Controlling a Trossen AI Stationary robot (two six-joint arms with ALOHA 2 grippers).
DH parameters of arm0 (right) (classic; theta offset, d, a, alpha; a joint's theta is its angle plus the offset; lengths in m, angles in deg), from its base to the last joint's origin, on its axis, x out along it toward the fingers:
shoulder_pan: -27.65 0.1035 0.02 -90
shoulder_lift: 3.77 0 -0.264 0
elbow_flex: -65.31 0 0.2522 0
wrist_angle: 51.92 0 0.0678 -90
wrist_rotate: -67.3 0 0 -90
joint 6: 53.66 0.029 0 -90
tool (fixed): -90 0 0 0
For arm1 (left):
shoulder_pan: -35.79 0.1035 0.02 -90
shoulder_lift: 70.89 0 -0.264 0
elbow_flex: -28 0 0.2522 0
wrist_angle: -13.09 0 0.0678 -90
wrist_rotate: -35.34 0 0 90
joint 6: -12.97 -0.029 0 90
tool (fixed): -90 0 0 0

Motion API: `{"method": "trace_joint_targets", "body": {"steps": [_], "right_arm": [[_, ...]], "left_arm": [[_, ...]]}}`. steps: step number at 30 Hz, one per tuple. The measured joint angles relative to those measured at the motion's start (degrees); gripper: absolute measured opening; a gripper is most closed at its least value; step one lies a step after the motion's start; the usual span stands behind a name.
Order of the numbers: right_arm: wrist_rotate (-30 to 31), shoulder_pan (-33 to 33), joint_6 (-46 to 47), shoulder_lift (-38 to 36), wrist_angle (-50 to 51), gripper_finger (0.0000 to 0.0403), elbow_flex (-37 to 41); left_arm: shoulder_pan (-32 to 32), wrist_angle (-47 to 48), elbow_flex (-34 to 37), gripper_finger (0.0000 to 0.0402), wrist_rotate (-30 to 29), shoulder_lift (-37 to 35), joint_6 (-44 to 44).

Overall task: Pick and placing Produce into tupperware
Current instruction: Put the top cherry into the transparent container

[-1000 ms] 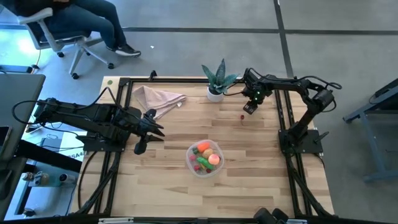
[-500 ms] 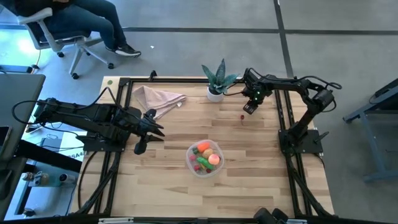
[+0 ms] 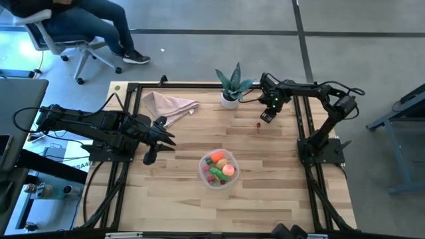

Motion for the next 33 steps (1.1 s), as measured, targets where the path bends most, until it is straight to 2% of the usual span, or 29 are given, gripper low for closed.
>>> {"method": "trace_joint_targets", "body": {"steps": [9,18,25,29,33], "right_arm": [[-1.8,3.7,1.3,-3.0,7.4,0.0079,0.0],[-14.2,11.2,7.2,-15.9,8.2,0.0079,0.0],[-26.4,20.3,13.7,-29.2,-1.9,0.0079,0.0],[-28.0,27.3,18.1,-35.1,-12.7,0.0079,0.0],[-28.0,35.3,20.9,-37.0,-24.0,0.0079,0.0]], "left_arm": [[0.0,0.0,0.0,0.0083,0.0,0.0,0.0],[0.0,0.0,0.0,0.0083,0.0,0.0,0.0],[0.0,0.0,0.0,0.0083,0.0,0.0,0.0],[0.0,0.0,0.0,0.0083,0.0,0.0,0.0],[0.0,0.0,0.0,0.0083,0.0,0.0,0.0]]}}
